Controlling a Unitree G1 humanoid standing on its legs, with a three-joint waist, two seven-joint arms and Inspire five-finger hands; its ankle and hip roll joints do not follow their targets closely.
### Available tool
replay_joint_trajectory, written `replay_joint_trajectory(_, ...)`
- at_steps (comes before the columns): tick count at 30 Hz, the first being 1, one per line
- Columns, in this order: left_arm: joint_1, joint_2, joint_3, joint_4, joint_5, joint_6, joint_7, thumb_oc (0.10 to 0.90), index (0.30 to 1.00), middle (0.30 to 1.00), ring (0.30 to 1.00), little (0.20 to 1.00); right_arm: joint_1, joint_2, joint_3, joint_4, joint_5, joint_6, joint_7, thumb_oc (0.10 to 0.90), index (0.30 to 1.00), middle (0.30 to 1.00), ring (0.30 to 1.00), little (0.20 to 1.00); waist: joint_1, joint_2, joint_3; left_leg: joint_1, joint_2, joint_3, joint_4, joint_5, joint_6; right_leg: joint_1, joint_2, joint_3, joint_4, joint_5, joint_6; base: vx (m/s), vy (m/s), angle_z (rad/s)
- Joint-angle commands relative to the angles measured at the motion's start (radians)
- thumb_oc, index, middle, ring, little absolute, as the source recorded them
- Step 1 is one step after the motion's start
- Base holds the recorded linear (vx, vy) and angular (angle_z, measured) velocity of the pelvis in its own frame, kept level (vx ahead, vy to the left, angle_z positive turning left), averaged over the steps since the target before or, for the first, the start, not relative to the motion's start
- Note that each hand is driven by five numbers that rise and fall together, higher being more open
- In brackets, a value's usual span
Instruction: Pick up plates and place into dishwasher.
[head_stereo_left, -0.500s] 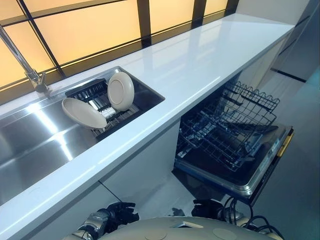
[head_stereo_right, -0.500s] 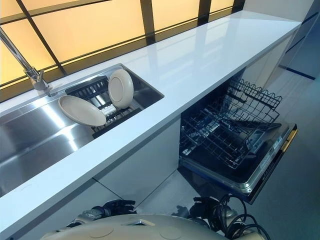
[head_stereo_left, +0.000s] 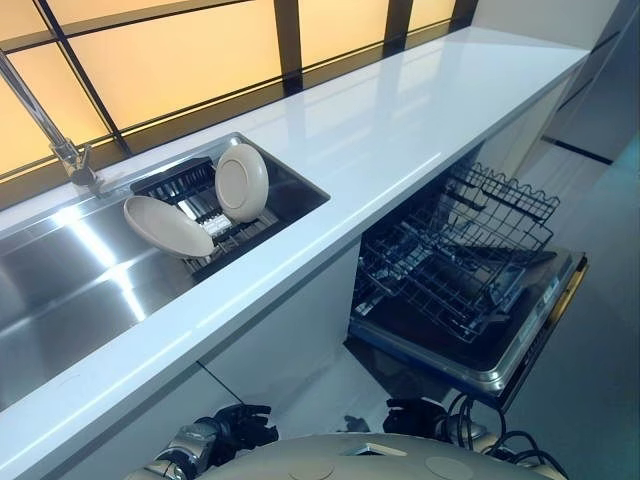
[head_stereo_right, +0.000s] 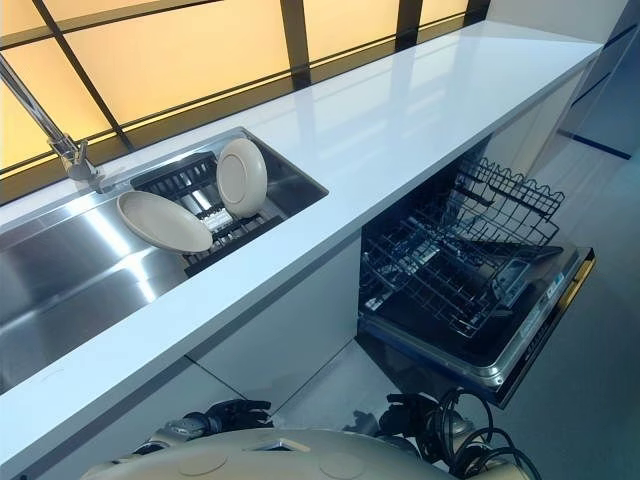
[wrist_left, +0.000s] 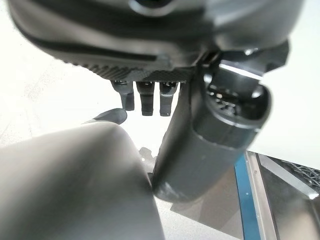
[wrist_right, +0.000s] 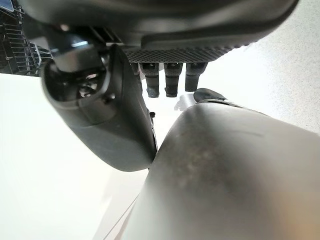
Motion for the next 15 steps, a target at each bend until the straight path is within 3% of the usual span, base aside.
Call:
replay_joint_trajectory(1,-0.022,-0.020,-0.030,0.065,0.055,-0.018,-0.038,0.800,0.900,0.900,0.900,0.900,-0.019,0.014,0.007,0.098,-0.037,-0.005,0.014,0.800,0.900,0.900,0.900,0.900,0.008,-0.011,0.032,-0.029,-0.078,0.029,0.010,-0.051,0.039,0.005,0.040,-0.013,0.063,-0.084,0.020,0.00,0.000,0.00)
replay_joint_trajectory(10,-0.020,-0.021,-0.030,0.068,0.063,-0.026,-0.036,0.800,0.900,0.900,0.900,0.900,-0.019,0.016,0.004,0.107,-0.040,-0.011,0.011,0.800,0.900,0.900,0.900,0.900,0.007,-0.009,0.033,-0.026,-0.078,0.028,0.009,-0.053,0.040,0.007,0.039,-0.012,0.064,-0.085,0.020,0.00,0.000,0.00)
replay_joint_trajectory(13,-0.023,-0.018,-0.036,0.061,0.070,-0.088,-0.015,0.800,0.900,0.900,0.900,0.900,-0.021,0.015,0.008,0.108,-0.041,-0.011,0.011,0.800,0.900,0.900,0.900,0.900,0.006,-0.008,0.034,-0.026,-0.079,0.027,0.009,-0.052,0.039,0.005,0.040,-0.008,0.064,-0.085,0.020,0.00,0.000,0.00)
replay_joint_trajectory(15,-0.033,-0.011,-0.053,0.035,0.106,-0.180,0.031,0.800,0.900,0.900,0.900,0.900,-0.022,0.011,0.011,0.104,-0.044,-0.009,0.014,0.800,0.900,0.900,0.900,0.900,0.005,-0.006,0.035,-0.027,-0.078,0.027,0.009,-0.052,0.037,0.005,0.040,-0.007,0.065,-0.086,0.021,0.00,0.000,0.00)
